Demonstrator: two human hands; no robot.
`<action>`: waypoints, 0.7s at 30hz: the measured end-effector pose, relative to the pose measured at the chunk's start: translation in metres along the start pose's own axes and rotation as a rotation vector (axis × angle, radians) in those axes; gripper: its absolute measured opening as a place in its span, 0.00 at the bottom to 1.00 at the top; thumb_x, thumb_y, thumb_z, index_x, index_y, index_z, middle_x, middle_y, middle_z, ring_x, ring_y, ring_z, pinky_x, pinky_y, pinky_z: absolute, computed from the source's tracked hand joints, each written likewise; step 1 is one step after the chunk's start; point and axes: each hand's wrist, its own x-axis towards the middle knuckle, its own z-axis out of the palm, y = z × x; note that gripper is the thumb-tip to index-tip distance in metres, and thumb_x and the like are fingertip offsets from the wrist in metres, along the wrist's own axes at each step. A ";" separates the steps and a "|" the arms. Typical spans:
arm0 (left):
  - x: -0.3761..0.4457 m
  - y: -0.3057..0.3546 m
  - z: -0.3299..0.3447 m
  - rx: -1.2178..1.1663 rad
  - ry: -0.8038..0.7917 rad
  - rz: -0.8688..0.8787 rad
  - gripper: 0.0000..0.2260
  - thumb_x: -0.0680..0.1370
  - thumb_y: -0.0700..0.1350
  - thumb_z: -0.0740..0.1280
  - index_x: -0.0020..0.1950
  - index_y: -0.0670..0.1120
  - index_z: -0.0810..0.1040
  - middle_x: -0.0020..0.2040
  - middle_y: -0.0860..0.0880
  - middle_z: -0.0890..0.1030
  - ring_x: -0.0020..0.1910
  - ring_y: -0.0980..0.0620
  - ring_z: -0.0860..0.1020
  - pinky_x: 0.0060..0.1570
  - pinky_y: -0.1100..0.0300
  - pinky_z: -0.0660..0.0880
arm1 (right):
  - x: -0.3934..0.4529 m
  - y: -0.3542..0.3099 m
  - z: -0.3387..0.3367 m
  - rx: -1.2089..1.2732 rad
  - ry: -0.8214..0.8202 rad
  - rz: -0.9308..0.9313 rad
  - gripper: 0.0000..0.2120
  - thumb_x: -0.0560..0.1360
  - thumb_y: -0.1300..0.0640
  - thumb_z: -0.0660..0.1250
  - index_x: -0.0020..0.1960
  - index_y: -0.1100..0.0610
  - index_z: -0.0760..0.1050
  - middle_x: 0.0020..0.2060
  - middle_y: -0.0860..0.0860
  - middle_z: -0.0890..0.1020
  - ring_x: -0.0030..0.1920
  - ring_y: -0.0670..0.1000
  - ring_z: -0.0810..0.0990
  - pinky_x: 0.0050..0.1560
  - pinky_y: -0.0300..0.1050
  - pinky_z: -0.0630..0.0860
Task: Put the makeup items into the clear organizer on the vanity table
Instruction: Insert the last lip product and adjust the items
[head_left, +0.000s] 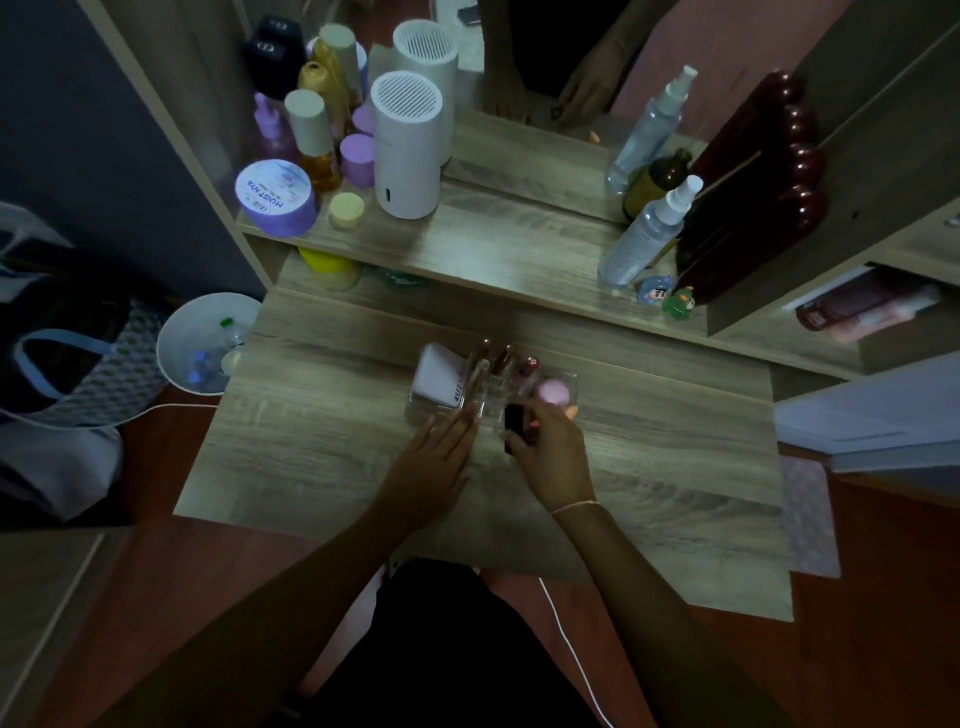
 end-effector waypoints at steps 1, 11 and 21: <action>0.000 0.000 0.000 -0.003 0.007 0.001 0.27 0.78 0.50 0.63 0.72 0.38 0.63 0.72 0.38 0.68 0.72 0.41 0.66 0.69 0.40 0.65 | 0.005 -0.005 0.000 0.010 0.027 -0.009 0.13 0.68 0.61 0.74 0.52 0.58 0.77 0.47 0.54 0.82 0.46 0.55 0.81 0.46 0.46 0.77; -0.004 0.002 -0.002 0.011 0.039 -0.009 0.27 0.76 0.48 0.65 0.73 0.39 0.63 0.73 0.40 0.68 0.73 0.42 0.66 0.69 0.42 0.66 | 0.035 -0.021 0.010 0.054 0.113 0.026 0.13 0.69 0.62 0.74 0.53 0.56 0.77 0.48 0.53 0.84 0.50 0.57 0.80 0.53 0.56 0.79; -0.004 0.001 0.003 -0.015 0.001 -0.025 0.29 0.79 0.49 0.60 0.76 0.41 0.54 0.77 0.42 0.58 0.76 0.44 0.57 0.73 0.44 0.57 | 0.040 -0.020 0.013 -0.035 0.070 -0.061 0.15 0.70 0.68 0.71 0.55 0.60 0.77 0.50 0.57 0.83 0.50 0.55 0.82 0.55 0.56 0.78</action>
